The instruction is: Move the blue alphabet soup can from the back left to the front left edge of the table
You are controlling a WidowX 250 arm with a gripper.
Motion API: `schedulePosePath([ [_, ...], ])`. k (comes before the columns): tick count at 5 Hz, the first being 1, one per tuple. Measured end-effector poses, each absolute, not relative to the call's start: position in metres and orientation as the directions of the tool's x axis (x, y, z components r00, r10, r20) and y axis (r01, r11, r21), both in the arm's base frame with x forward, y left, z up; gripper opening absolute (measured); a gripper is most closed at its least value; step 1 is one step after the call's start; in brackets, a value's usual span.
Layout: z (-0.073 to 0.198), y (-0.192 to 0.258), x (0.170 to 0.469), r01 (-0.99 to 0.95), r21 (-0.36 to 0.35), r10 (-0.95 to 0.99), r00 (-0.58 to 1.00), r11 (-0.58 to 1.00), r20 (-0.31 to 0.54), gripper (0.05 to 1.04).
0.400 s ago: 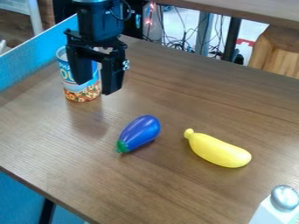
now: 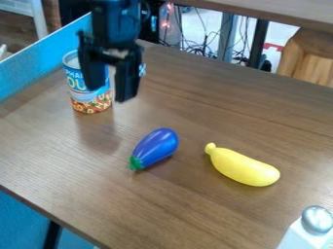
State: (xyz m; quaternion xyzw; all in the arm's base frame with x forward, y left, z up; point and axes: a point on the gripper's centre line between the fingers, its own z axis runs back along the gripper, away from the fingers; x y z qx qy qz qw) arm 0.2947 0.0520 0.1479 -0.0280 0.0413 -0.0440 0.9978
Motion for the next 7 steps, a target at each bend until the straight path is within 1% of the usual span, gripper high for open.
schedulePosePath([
  [1,0.161,0.066,0.316,0.072,-0.066,-0.077,0.995,0.995,-0.068,1.000],
  [2,0.184,0.080,0.341,0.066,-0.103,-0.067,0.998,0.993,-0.011,1.000],
  [3,0.193,0.096,0.358,0.045,-0.096,-0.044,0.999,0.994,0.008,1.000],
  [4,0.186,0.109,0.370,0.040,-0.022,-0.039,0.998,0.999,0.052,1.000],
  [5,0.173,0.129,0.379,0.025,0.058,-0.029,0.997,0.998,0.071,1.000],
  [6,0.153,0.147,0.386,0.008,0.105,-0.022,0.990,0.994,0.138,1.000],
  [7,0.156,0.161,0.392,-0.015,0.087,-0.005,0.975,0.996,0.222,1.000],
])
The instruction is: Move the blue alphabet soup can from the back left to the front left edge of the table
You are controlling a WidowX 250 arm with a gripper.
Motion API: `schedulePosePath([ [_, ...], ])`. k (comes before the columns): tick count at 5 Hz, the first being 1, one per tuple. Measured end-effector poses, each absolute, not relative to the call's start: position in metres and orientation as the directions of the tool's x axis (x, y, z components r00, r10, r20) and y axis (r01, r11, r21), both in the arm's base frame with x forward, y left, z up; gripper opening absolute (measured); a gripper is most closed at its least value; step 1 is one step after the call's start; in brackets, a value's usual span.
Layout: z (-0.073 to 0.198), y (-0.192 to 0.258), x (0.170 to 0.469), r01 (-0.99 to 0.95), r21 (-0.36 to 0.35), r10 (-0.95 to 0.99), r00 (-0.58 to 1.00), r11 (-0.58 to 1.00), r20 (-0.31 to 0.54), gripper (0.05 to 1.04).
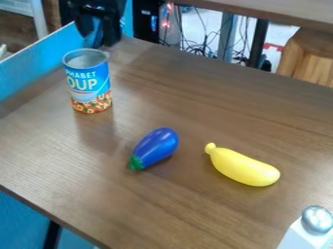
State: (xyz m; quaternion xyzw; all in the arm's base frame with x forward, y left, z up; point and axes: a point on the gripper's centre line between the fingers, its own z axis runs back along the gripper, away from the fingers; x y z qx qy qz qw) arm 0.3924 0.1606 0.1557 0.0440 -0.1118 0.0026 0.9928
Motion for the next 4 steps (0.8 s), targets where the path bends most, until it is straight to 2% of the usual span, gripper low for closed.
schedulePosePath([
  [2,0.144,0.170,0.405,-0.088,0.017,0.079,0.956,0.996,0.284,1.000],
  [3,0.126,0.169,0.409,-0.167,-0.010,0.161,0.932,0.986,0.326,1.000],
  [4,0.103,0.166,0.400,-0.245,-0.019,0.239,0.925,0.969,0.294,1.000],
])
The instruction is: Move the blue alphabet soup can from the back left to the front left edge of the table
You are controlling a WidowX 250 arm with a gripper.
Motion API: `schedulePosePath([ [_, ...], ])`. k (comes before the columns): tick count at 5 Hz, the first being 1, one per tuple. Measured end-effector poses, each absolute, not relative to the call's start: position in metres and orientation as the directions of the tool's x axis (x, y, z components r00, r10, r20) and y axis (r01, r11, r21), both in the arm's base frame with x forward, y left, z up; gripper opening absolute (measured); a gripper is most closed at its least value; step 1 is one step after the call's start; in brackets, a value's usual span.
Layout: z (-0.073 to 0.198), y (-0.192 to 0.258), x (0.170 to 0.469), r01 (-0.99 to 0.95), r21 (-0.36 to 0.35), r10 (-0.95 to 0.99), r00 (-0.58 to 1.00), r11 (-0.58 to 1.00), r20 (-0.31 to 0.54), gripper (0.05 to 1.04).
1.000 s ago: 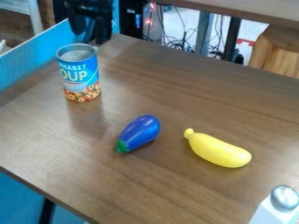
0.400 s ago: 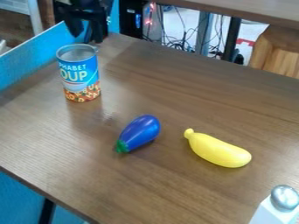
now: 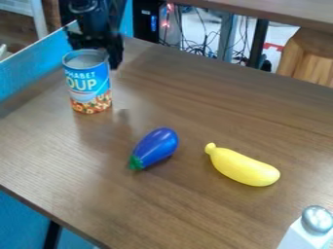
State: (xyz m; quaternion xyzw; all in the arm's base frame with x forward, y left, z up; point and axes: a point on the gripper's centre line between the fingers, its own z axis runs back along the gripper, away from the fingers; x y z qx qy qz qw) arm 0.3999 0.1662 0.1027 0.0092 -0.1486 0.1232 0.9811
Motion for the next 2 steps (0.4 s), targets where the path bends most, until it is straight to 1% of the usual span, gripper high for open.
schedulePosePath([
  [1,0.089,0.150,0.378,-0.222,0.001,0.217,0.954,0.975,0.205,1.000],
  [2,0.085,0.144,0.358,-0.190,0.009,0.188,0.978,0.982,0.090,0.999],
])
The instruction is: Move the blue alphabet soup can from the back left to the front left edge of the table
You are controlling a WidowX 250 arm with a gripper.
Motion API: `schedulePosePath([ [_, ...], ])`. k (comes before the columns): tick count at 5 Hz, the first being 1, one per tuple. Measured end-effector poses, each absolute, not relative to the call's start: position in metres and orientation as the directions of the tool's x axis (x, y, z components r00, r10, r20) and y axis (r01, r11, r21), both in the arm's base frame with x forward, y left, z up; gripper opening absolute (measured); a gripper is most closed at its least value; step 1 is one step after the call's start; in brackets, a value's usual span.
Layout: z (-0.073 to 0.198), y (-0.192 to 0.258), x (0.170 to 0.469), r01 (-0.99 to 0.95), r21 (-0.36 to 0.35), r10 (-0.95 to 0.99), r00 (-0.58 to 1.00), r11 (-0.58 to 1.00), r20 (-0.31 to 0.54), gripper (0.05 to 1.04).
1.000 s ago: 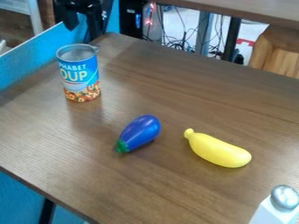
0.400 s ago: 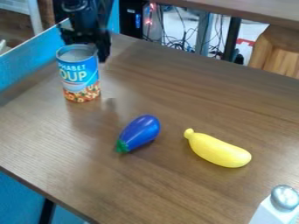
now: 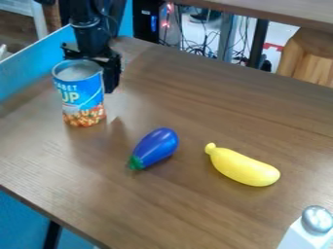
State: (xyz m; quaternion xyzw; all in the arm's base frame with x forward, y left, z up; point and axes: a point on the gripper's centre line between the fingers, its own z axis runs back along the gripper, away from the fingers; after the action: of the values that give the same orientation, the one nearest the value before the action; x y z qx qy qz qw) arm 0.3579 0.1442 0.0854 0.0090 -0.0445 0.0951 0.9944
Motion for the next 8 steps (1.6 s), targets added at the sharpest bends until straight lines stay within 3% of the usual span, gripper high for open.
schedulePosePath([
  [2,0.103,0.129,0.304,-0.173,0.017,0.174,0.982,0.985,-0.069,1.000],
  [4,0.093,0.098,0.239,-0.077,0.014,0.078,0.988,0.997,-0.134,1.000],
  [5,0.087,0.091,0.238,-0.068,-0.005,0.067,0.989,0.998,-0.132,1.000],
  [7,0.132,0.094,0.322,-0.053,-0.090,0.068,0.981,0.995,0.179,1.000],
  [8,0.154,0.096,0.353,0.011,-0.078,0.007,0.974,0.997,0.227,1.000],
])
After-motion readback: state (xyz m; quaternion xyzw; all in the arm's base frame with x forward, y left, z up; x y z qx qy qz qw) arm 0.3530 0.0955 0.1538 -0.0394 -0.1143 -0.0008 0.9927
